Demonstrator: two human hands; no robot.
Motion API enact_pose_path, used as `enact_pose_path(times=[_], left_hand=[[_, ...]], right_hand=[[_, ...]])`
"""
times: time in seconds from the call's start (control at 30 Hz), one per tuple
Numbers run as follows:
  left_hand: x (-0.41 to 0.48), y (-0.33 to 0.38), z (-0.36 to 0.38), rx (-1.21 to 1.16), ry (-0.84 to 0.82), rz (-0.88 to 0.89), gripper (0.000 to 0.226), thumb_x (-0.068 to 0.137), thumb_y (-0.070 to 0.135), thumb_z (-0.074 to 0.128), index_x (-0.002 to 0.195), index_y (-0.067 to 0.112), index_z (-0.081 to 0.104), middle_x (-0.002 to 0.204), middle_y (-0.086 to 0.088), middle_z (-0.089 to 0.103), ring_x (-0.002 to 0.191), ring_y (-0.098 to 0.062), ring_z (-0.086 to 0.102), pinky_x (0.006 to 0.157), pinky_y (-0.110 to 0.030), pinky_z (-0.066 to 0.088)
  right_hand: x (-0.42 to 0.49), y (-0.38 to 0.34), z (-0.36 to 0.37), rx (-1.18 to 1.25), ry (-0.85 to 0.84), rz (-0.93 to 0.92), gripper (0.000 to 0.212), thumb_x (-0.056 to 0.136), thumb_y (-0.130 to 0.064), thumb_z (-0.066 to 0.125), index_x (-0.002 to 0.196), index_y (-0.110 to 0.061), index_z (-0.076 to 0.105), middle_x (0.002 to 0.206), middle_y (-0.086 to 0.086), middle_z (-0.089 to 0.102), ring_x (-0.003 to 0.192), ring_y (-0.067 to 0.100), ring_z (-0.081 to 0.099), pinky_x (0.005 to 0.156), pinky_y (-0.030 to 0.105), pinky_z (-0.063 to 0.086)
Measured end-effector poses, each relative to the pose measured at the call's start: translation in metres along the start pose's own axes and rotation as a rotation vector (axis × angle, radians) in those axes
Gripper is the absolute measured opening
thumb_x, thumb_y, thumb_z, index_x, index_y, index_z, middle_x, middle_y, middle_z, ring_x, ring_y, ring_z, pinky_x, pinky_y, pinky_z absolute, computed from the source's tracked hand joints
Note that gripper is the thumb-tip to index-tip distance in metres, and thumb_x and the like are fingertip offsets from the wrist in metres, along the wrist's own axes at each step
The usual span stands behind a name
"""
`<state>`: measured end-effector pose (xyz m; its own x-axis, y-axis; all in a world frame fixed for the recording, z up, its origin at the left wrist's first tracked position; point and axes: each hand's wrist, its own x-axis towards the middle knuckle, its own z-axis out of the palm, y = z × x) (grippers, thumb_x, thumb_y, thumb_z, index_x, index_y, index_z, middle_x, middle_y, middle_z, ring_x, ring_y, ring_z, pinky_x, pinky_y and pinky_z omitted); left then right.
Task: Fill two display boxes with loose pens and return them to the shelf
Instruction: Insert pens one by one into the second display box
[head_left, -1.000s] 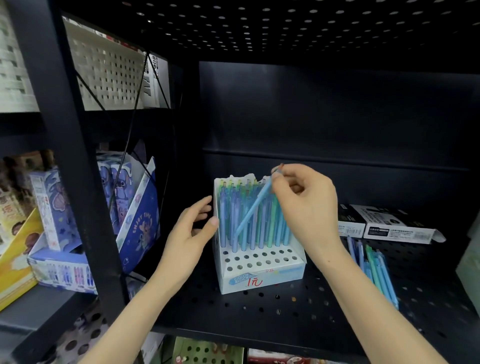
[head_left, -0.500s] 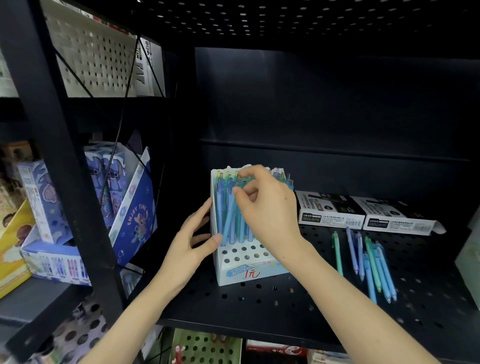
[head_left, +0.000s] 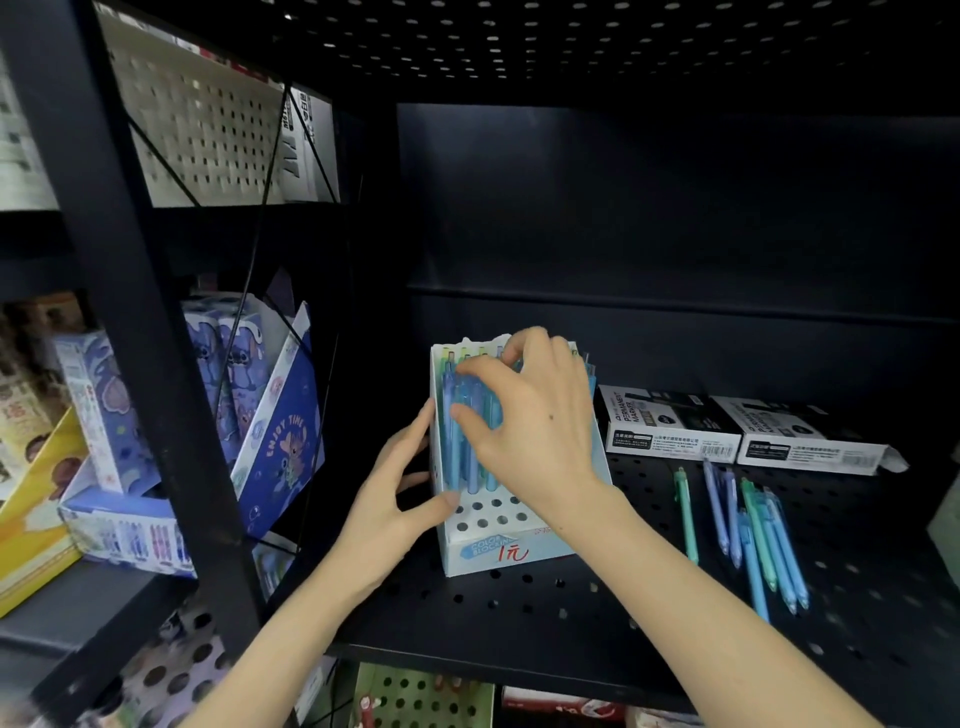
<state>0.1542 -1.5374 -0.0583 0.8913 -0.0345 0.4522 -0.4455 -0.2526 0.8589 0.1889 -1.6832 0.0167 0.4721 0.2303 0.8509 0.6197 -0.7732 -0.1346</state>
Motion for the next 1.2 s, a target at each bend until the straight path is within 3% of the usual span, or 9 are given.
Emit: enact_pose_path(times=[0.13,0.3,0.47,0.6,0.7,0.83,0.9,1.03,1.2], left_hand=[[0.000,-0.001,0.001,0.013,0.006,-0.001,0.082,0.071,0.044,0.063,0.143,0.042,0.026,0.147,0.019,0.034,0.132,0.003,0.033,0.106,-0.029,0.034],[-0.002,0.005,0.004,0.093,0.121,0.041,0.074,0.070,0.051,0.058,0.139,0.040,0.034,0.143,0.016,0.038,0.124,0.010,0.038,0.097,-0.019,0.036],[-0.003,0.040,0.030,0.198,0.332,0.347,0.040,0.082,0.034,0.054,0.119,0.044,0.046,0.121,0.011,0.051,0.113,-0.009,0.050,0.093,-0.024,0.041],[0.000,0.065,0.080,0.125,0.264,0.410,0.032,0.082,0.029,0.054,0.111,0.044,0.050,0.107,0.013,0.053,0.093,-0.014,0.055,0.086,-0.031,0.045],[0.005,0.075,0.125,0.103,0.164,0.321,0.030,0.084,0.023,0.057,0.106,0.043,0.053,0.099,0.015,0.056,0.088,-0.012,0.056,0.086,-0.022,0.045],[0.024,0.075,0.174,0.228,-0.013,0.004,0.025,0.089,0.012,0.058,0.112,0.023,0.056,0.099,0.003,0.058,0.088,-0.008,0.056,0.074,-0.011,0.044],[0.037,0.072,0.189,0.350,-0.105,-0.176,0.033,0.091,0.019,0.056,0.124,0.017,0.051,0.109,0.000,0.057,0.094,-0.012,0.056,0.079,-0.016,0.043],[0.056,0.067,0.209,0.511,-0.273,-0.358,0.056,0.091,0.030,0.056,0.141,0.012,0.036,0.130,-0.007,0.052,0.114,-0.021,0.053,0.096,-0.029,0.042],[0.074,0.059,0.224,0.263,-0.297,-0.600,0.070,0.077,0.014,0.075,0.137,0.005,0.040,0.123,-0.009,0.057,0.113,-0.021,0.054,0.097,-0.028,0.041]], right_hand=[[-0.014,0.014,-0.015,0.089,0.014,0.074,0.036,0.079,-0.043,0.060,0.110,-0.026,0.066,0.097,-0.002,0.051,0.088,0.015,0.045,0.079,0.029,0.033],[-0.060,0.075,-0.054,0.039,0.059,0.311,0.029,0.084,-0.036,0.058,0.104,-0.018,0.069,0.090,-0.001,0.055,0.084,0.019,0.052,0.074,0.031,0.037],[-0.099,0.151,-0.103,-0.106,-0.129,0.609,0.022,0.085,-0.028,0.063,0.099,-0.012,0.069,0.089,0.007,0.064,0.083,0.029,0.060,0.073,0.034,0.045],[-0.113,0.186,-0.120,-0.142,-0.348,0.769,0.034,0.084,-0.034,0.063,0.110,-0.012,0.064,0.096,0.008,0.064,0.087,0.027,0.061,0.071,0.031,0.044],[-0.115,0.194,-0.123,-0.086,-0.499,0.814,0.045,0.084,-0.041,0.062,0.122,-0.016,0.056,0.101,0.002,0.059,0.090,0.020,0.059,0.071,0.027,0.041],[-0.110,0.197,-0.121,-0.001,-0.533,0.844,0.058,0.079,-0.049,0.065,0.127,-0.019,0.051,0.104,-0.002,0.058,0.095,0.016,0.058,0.073,0.027,0.045],[-0.110,0.199,-0.118,0.057,-0.533,0.883,0.065,0.075,-0.051,0.069,0.128,-0.020,0.050,0.112,-0.002,0.059,0.098,0.015,0.059,0.074,0.028,0.046],[-0.113,0.198,-0.115,0.145,-0.522,0.910,0.073,0.070,-0.047,0.076,0.132,-0.020,0.047,0.118,-0.003,0.059,0.103,0.014,0.059,0.082,0.029,0.047],[-0.114,0.198,-0.115,0.212,-0.509,0.935,0.078,0.070,-0.037,0.077,0.137,-0.018,0.042,0.120,-0.002,0.058,0.107,0.015,0.057,0.090,0.032,0.046]])
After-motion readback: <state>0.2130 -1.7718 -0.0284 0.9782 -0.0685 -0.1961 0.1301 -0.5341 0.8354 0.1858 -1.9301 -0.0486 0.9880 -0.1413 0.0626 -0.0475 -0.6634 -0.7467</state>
